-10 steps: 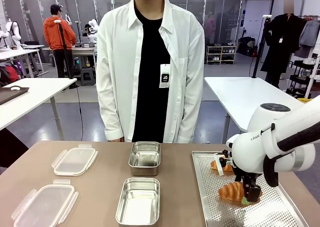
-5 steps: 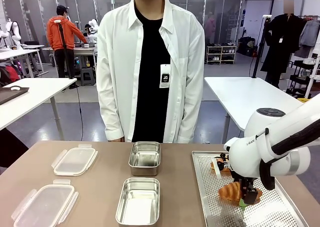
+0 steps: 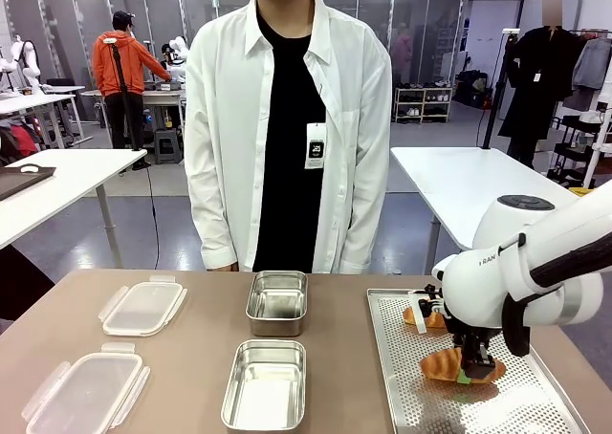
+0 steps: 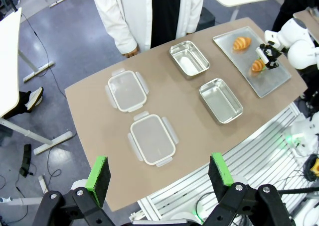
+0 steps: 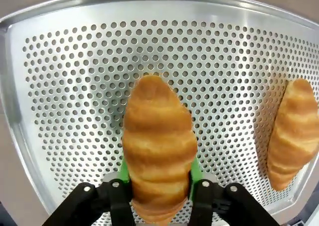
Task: Place the bread into the airtight container.
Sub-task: Pick up a Butter Roll and place it into an empty Airtight Container.
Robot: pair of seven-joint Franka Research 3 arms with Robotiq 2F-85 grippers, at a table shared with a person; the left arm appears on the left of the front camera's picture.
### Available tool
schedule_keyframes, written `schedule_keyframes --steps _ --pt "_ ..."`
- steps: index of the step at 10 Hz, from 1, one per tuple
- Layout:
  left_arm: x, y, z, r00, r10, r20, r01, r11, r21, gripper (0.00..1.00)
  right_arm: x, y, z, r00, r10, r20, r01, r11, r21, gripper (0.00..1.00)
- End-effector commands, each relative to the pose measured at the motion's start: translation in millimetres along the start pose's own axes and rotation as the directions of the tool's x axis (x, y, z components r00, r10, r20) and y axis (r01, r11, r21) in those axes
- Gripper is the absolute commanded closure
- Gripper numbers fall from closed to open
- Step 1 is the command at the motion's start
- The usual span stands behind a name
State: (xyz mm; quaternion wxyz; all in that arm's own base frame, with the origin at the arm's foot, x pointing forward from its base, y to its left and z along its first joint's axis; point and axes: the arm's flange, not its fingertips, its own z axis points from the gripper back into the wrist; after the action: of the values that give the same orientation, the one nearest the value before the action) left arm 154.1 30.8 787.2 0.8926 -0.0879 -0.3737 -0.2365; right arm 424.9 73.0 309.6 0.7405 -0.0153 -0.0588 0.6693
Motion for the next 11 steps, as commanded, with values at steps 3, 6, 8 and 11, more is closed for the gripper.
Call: schedule_keyframes --steps 3,6,8,11 --pt "-0.5 -0.9 0.6 1.000 -0.011 -0.001 0.011 1.000 -0.001 0.00 16.0 44.3 60.7 0.988 -0.152 -0.003 0.152 0.988 0.009 0.64" --pt "-0.5 -0.9 0.6 1.000 -0.011 -0.001 0.011 1.000 -0.001 0.00 70.3 83.5 102.4 0.957 -0.290 0.026 0.290 0.957 0.002 0.64" --pt "-0.5 -0.9 0.6 1.000 -0.011 -0.001 0.011 1.000 -0.001 0.00 121.2 111.8 105.8 0.914 -0.401 0.055 0.402 0.916 -0.002 0.64" --pt "-0.5 -0.9 0.6 1.000 -0.011 -0.001 0.011 1.000 -0.001 0.00 159.6 135.2 97.2 0.895 -0.441 0.060 0.444 0.895 -0.048 0.64"
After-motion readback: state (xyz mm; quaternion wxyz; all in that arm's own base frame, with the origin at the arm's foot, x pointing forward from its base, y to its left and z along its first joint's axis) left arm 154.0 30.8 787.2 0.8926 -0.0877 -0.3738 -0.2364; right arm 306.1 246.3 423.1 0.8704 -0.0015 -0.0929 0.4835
